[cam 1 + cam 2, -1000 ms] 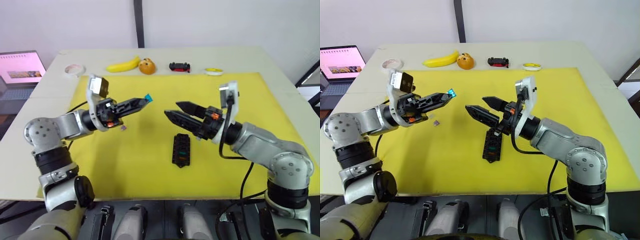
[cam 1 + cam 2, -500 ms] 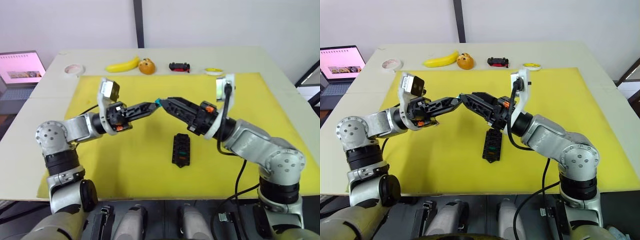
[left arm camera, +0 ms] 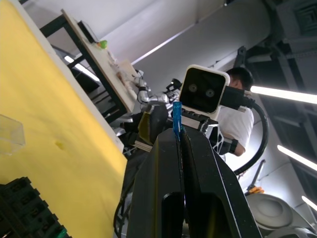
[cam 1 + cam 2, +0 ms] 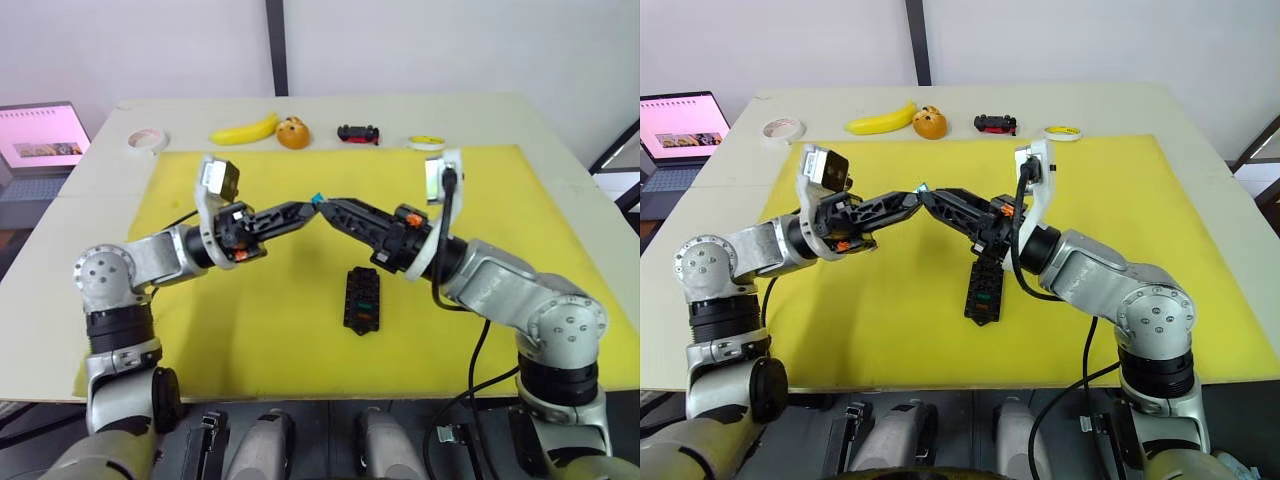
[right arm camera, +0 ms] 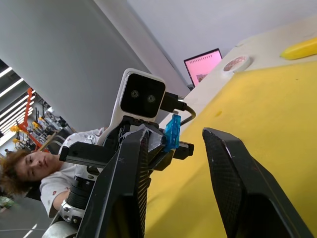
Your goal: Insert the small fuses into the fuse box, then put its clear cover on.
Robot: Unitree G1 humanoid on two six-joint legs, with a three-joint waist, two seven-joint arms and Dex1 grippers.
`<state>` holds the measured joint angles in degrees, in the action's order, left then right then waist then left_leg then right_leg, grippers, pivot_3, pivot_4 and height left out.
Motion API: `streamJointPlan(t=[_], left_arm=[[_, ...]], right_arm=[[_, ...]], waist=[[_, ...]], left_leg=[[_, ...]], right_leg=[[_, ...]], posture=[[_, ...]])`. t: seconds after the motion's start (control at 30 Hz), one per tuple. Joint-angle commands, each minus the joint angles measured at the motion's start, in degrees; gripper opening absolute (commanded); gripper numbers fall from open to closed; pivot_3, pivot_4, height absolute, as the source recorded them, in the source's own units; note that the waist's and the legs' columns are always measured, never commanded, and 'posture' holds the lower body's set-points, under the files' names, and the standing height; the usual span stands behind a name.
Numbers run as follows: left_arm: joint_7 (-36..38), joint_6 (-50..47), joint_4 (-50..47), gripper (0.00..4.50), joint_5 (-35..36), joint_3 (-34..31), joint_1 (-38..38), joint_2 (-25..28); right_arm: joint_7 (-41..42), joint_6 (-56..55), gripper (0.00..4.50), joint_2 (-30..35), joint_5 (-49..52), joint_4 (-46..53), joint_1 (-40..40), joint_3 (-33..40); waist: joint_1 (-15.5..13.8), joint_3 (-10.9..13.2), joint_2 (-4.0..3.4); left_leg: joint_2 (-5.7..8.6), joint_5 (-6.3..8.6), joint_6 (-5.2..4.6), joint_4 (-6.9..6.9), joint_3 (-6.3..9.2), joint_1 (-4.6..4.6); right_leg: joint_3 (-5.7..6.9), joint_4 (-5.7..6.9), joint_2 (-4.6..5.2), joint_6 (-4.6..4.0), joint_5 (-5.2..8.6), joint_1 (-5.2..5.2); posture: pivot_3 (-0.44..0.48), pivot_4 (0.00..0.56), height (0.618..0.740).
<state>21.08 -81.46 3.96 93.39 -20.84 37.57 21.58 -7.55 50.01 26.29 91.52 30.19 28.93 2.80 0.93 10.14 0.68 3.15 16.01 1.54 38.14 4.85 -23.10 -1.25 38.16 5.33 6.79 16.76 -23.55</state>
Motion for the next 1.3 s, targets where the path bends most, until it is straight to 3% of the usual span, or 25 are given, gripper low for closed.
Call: streamJointPlan(t=[0.03, 1.03, 1.17, 1.3], left_arm=[[-0.3, 2.07, -1.83, 0.0, 3.09, 1.33, -0.4, 1.44], [0.23, 8.04, -3.37, 0.0, 8.38, 8.43, -2.33, 6.53], [0.44, 8.24, -3.37, 0.0, 8.57, 8.87, -2.32, 6.76], [0.77, 8.48, -3.16, 0.0, 8.46, 9.22, -2.2, 6.91]], right_arm=[[-0.03, -1.05, 1.75, 1.0, 2.01, 2.14, -0.4, 0.38], [-1.86, -3.21, 1.75, 2.33, 5.88, 1.32, 0.18, -1.37], [-1.98, -2.94, 0.05, 2.67, 5.98, 0.96, 0.58, -2.1], [-1.97, -3.02, 0.05, 2.81, 6.58, 1.02, 0.86, -2.41]], waist=[[0.01, 0.0, 0.0], [0.05, 0.0, 0.0], [0.08, 0.0, -0.01], [0.05, 0.0, -0.01]], left_leg=[[0.0, 0.0, 0.0, 0.0, 0.0, 0.0], [-0.01, 0.01, -0.03, -0.01, 0.0, 0.0], [-0.02, 0.01, -0.03, -0.01, 0.0, 0.0], [-0.02, 0.01, -0.03, -0.01, 0.0, 0.0]], right_leg=[[0.0, 0.0, 0.0, 0.0, 0.0, 0.0], [-0.02, -0.03, -0.02, 0.0, 0.0, 0.01], [-0.02, -0.04, -0.03, -0.01, 0.01, 0.01], [-0.02, -0.04, -0.04, -0.01, 0.01, 0.01]], posture=[[0.0, 0.15, 0.74], [0.0, 0.15, 0.74], [0.0, 0.15, 0.74], [0.0, 0.15, 0.74]])
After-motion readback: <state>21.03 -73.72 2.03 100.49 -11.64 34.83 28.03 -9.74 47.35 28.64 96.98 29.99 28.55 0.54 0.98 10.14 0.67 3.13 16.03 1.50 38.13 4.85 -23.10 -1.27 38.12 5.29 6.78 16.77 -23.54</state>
